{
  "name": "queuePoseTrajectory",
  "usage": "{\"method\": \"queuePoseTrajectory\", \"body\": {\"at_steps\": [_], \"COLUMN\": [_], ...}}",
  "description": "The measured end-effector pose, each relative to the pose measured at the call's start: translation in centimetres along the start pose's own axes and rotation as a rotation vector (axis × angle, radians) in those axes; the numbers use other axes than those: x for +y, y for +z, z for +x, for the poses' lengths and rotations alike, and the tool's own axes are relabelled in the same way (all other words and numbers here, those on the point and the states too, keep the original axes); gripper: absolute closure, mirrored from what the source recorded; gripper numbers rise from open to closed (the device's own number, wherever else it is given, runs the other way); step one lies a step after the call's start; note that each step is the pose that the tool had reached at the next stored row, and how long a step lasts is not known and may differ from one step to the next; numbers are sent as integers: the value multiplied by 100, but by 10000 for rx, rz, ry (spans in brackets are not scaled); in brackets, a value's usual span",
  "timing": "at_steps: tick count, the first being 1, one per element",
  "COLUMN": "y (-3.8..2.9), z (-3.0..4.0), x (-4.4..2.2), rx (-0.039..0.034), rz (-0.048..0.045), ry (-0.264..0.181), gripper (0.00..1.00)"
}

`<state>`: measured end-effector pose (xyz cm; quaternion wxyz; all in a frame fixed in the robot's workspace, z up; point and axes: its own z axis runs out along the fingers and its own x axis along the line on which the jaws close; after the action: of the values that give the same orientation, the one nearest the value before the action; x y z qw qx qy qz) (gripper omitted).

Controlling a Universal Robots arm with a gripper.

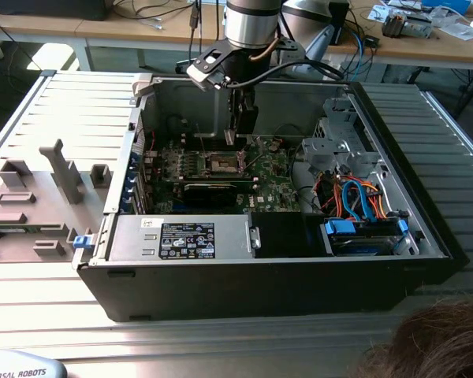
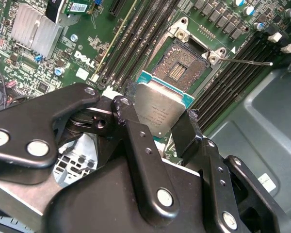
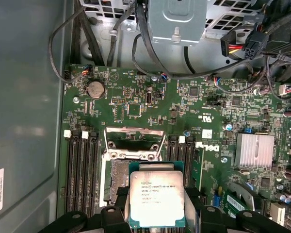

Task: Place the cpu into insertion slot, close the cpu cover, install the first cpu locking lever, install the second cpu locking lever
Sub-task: 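Place the cpu into insertion slot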

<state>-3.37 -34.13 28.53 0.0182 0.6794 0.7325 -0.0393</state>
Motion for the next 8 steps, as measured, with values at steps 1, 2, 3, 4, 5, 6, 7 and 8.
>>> {"method": "queuePoseTrajectory", "body": {"at_steps": [1, 2, 3, 4, 5, 6, 7, 8], "y": [1, 2, 5, 6, 7, 9, 9, 11], "z": [0, 0, 0, 0, 1, 1, 1, 1], "x": [0, 0, 0, 0, 0, 0, 0, 0], "rx": [0, 0, 1, 1, 0, 0, 0, 0], "rz": [0, 0, 0, 0, 0, 0, 0, 0], "ry": [0, 0, 0, 0, 0, 0, 0, 0], "gripper": [46, 46, 46, 46, 46, 46, 46, 46]}}
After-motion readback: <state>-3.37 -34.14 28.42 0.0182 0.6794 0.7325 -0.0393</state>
